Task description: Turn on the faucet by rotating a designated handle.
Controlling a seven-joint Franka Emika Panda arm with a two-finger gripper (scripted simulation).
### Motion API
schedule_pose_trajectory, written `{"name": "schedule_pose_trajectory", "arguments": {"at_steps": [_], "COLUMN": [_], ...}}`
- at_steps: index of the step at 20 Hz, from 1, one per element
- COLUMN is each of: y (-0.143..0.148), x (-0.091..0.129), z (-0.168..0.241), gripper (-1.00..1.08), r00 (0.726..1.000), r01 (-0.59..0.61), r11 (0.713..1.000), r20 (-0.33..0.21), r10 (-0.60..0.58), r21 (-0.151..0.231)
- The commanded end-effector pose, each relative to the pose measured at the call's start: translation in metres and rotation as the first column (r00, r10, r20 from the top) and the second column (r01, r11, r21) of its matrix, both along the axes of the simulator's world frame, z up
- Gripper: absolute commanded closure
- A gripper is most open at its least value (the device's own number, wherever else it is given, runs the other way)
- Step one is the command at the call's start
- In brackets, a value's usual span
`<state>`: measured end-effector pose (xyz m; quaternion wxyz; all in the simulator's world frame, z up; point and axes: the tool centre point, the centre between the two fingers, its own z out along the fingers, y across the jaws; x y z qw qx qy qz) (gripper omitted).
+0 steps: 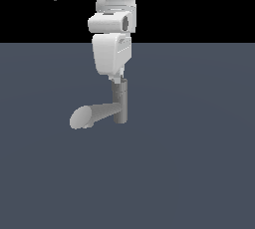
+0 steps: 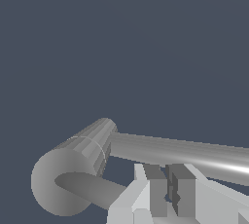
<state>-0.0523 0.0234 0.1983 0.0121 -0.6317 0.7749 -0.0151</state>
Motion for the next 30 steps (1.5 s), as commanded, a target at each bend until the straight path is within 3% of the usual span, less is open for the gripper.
{"name": "schedule_pose_trajectory", "arguments": {"at_steps": [1, 5, 6, 30], "y": [0.032, 0.049, 0.016, 0.092], "x": [-0.008, -0.01, 0.002, 0.046], "z": [-0.013, -0.016, 0.0, -0.016], "gripper": [1.08, 1.08, 1.08, 1.08], "r00": [0.999, 0.999, 1.0, 0.999], "r01": [-0.032, -0.035, 0.018, -0.034], "r11": [0.999, 0.999, 1.0, 0.999], "r20": [-0.029, -0.038, 0.0, -0.037], "r10": [0.032, 0.035, -0.018, 0.034], "r21": [0.006, 0.008, 0.0, 0.008]}}
